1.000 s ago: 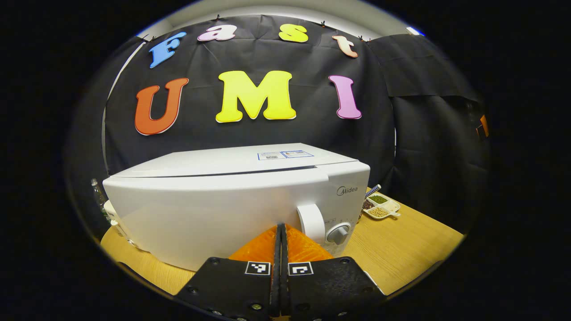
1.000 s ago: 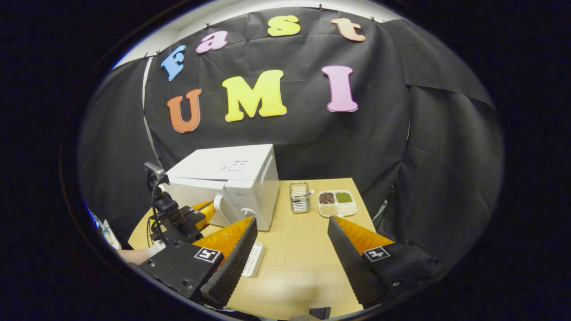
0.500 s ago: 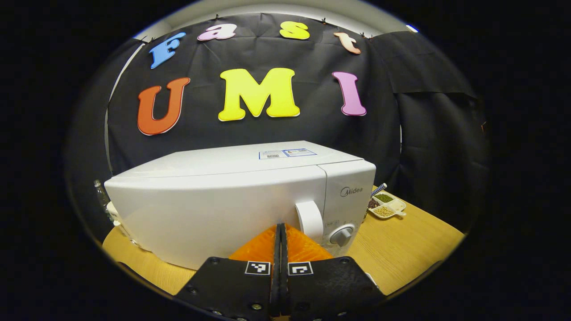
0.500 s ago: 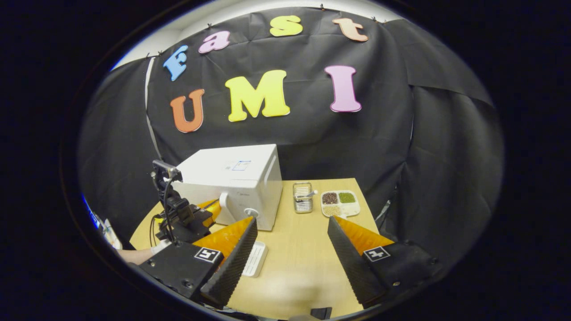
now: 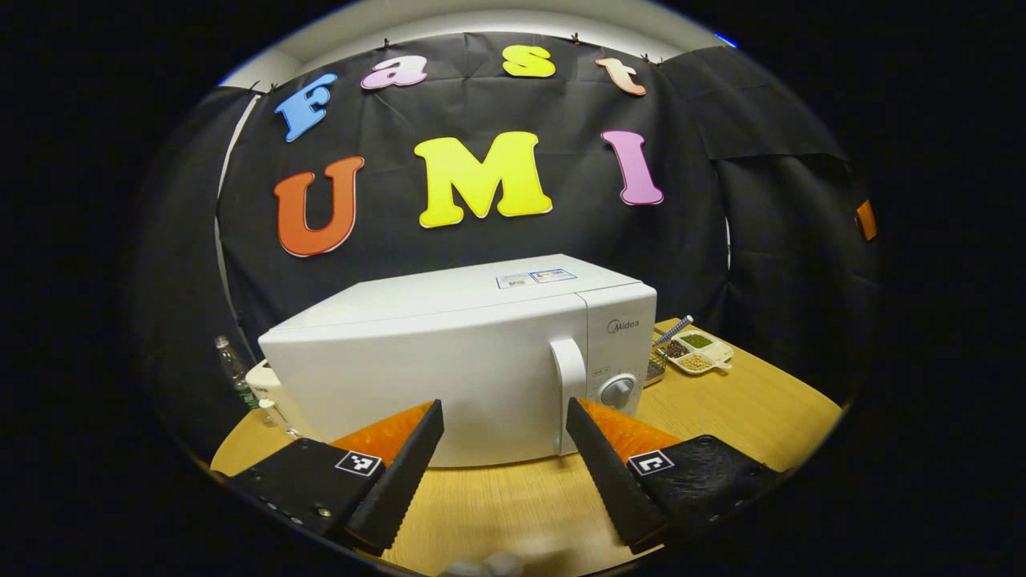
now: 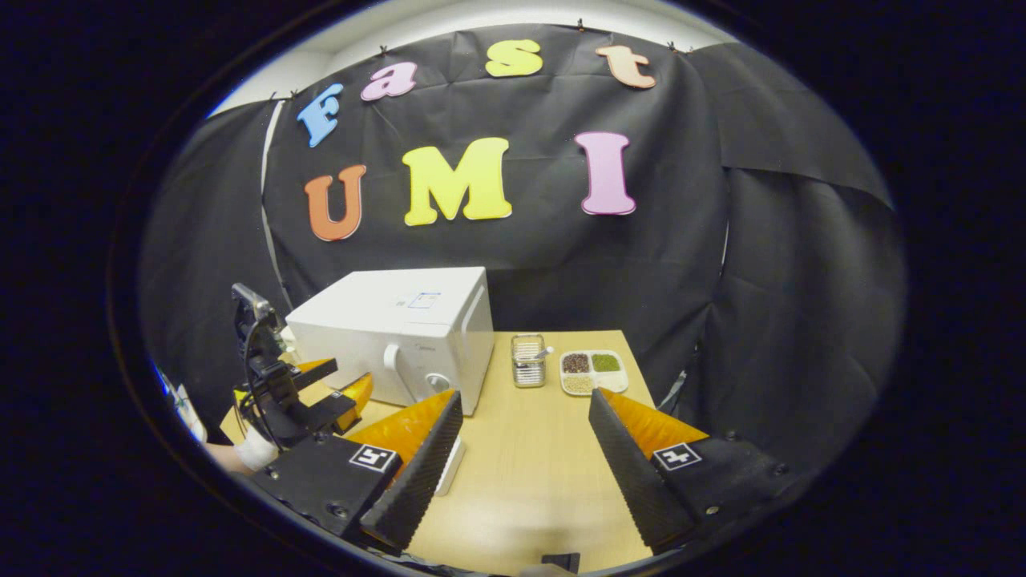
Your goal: Open the microwave oven with the left hand, put the food in, and close the microwave oven.
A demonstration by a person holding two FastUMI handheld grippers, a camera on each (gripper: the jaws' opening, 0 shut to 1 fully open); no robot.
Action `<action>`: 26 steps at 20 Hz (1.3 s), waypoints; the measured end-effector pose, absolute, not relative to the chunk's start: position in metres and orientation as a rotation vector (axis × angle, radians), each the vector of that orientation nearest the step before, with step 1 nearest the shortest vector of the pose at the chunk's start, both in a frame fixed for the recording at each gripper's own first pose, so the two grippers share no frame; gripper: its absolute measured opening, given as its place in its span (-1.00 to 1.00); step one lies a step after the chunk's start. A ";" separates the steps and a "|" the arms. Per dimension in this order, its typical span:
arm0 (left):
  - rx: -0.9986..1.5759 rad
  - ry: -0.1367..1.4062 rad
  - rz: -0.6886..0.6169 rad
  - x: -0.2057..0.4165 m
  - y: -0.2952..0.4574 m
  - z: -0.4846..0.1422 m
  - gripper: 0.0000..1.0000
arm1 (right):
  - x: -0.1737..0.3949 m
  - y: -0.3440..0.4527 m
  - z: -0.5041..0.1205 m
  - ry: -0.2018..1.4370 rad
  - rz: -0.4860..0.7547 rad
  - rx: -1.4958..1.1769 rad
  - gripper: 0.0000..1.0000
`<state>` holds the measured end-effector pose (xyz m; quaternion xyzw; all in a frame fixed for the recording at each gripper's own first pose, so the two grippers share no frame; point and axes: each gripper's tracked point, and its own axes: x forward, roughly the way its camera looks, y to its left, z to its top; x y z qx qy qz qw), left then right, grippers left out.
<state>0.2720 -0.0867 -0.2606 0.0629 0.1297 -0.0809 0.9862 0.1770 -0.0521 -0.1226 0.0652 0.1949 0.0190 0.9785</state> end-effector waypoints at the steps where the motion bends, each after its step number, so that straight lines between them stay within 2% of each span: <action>1: 0.130 0.254 -0.160 0.266 -0.086 -0.256 0.92 | 0.172 -0.052 -0.123 0.390 0.027 0.145 1.00; 2: 0.124 0.246 -0.164 0.256 -0.086 -0.248 0.91 | 0.167 -0.050 -0.123 0.385 0.010 0.148 0.82; 3: 0.116 0.237 -0.174 0.248 -0.087 -0.237 0.92 | 0.160 -0.051 -0.120 0.375 -0.011 0.147 0.82; 4: 0.111 0.225 -0.184 0.238 -0.085 -0.224 0.92 | 0.152 -0.048 -0.115 0.361 -0.023 0.148 1.00; 6: 0.100 0.180 -0.194 0.216 -0.077 -0.188 0.91 | 0.136 -0.038 -0.096 0.317 -0.037 0.135 1.00; 7: 0.087 0.165 -0.206 0.204 -0.073 -0.173 0.91 | 0.129 -0.032 -0.086 0.292 -0.041 0.128 0.82; 8: 0.068 0.149 -0.216 0.191 -0.068 -0.156 0.91 | 0.123 -0.023 -0.075 0.263 -0.037 0.124 1.00; 10: 0.042 0.116 -0.218 0.167 -0.052 -0.122 0.91 | 0.110 -0.004 -0.053 0.205 -0.027 0.108 1.00; 11: 0.025 0.096 -0.215 0.155 -0.042 -0.105 0.91 | 0.106 0.005 -0.044 0.181 -0.023 0.094 0.82; 12: 0.012 0.073 -0.210 0.145 -0.032 -0.089 0.91 | 0.102 0.015 -0.034 0.154 -0.019 0.080 1.00; 14: -0.006 0.036 -0.189 0.128 -0.007 -0.062 0.91 | 0.094 0.034 -0.016 0.112 -0.006 0.059 1.00; 15: -0.010 0.024 -0.170 0.122 0.007 -0.051 0.91 | 0.091 0.044 -0.009 0.097 0.001 0.056 0.82; 16: -0.011 0.016 -0.152 0.114 0.020 -0.041 0.91 | 0.091 0.052 -0.002 0.084 0.004 0.057 1.00; 17: -0.007 0.008 -0.132 0.108 0.032 -0.032 0.92 | 0.089 0.059 0.003 0.078 0.005 0.056 1.00; 18: 0.000 0.000 -0.111 0.103 0.045 -0.024 0.91 | 0.087 0.066 0.009 0.069 0.005 0.060 0.82; 19: 0.005 -0.004 -0.087 0.100 0.057 -0.017 0.91 | 0.086 0.074 0.016 0.062 0.012 0.072 1.00; 20: -0.004 -0.005 -0.082 0.095 0.064 -0.012 0.91 | 0.087 0.082 0.019 0.058 0.019 0.084 0.82; 23: -0.037 -0.010 -0.066 0.088 0.079 -0.001 0.88 | 0.089 0.096 0.024 0.064 0.024 0.087 0.82; 24: -0.039 -0.010 -0.058 0.087 0.084 0.001 0.88 | 0.090 0.097 0.027 0.064 0.023 0.078 1.00; 25: -0.045 -0.002 -0.052 0.087 0.088 0.001 0.88 | 0.089 0.099 0.030 0.058 0.021 0.066 0.82; 26: -0.054 -0.002 -0.053 0.086 0.089 0.002 0.88 | 0.087 0.100 0.031 0.056 0.020 0.056 1.00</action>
